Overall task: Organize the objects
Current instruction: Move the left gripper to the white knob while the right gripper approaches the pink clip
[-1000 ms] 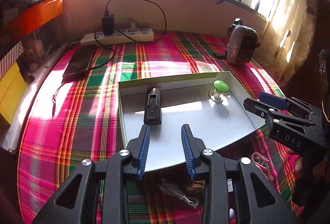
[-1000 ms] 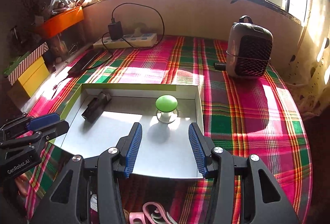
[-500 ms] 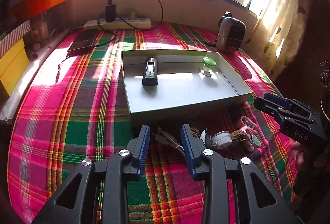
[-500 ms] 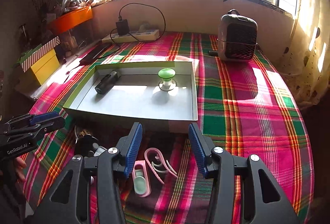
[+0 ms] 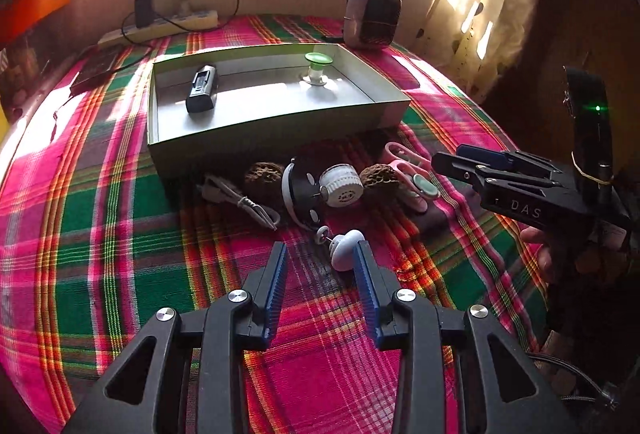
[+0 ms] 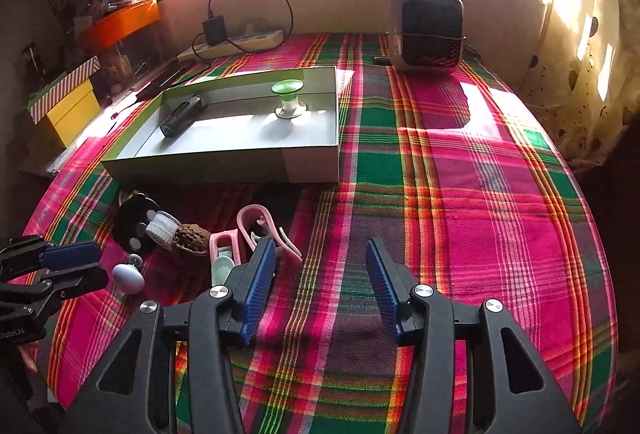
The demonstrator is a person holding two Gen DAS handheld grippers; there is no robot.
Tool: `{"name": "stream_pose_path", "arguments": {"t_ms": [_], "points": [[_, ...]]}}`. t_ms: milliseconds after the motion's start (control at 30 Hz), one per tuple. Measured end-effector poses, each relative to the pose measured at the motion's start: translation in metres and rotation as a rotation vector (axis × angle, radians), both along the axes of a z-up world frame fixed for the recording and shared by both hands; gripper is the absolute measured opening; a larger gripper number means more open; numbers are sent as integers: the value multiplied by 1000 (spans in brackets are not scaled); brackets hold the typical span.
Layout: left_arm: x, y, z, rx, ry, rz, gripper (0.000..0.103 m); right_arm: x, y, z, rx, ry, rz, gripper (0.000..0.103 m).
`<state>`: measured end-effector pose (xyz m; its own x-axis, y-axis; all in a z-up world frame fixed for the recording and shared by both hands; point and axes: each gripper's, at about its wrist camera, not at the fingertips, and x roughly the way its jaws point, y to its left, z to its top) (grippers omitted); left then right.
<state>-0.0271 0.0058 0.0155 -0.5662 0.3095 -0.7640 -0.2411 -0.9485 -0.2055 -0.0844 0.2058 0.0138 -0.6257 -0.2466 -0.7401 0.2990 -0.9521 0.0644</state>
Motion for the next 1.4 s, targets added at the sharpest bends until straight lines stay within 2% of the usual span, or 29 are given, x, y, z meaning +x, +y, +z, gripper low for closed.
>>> {"name": "stream_pose_path", "arguments": {"t_ms": [267,833,1133,1400], "points": [[0,12,-8,-12,-32,-21,35,5,-2,-4,-6,-10,37,48],[-6,14,-13,-37,-42,15,35,-8,-21,-15,35,-49,135,48],[-9,16,-14,-45,-31,31,35,-23,-28,-16,87,-43,134,48],[-12,17,-14,-54,-23,46,35,-33,-29,-17,95,-42,107,48]]}}
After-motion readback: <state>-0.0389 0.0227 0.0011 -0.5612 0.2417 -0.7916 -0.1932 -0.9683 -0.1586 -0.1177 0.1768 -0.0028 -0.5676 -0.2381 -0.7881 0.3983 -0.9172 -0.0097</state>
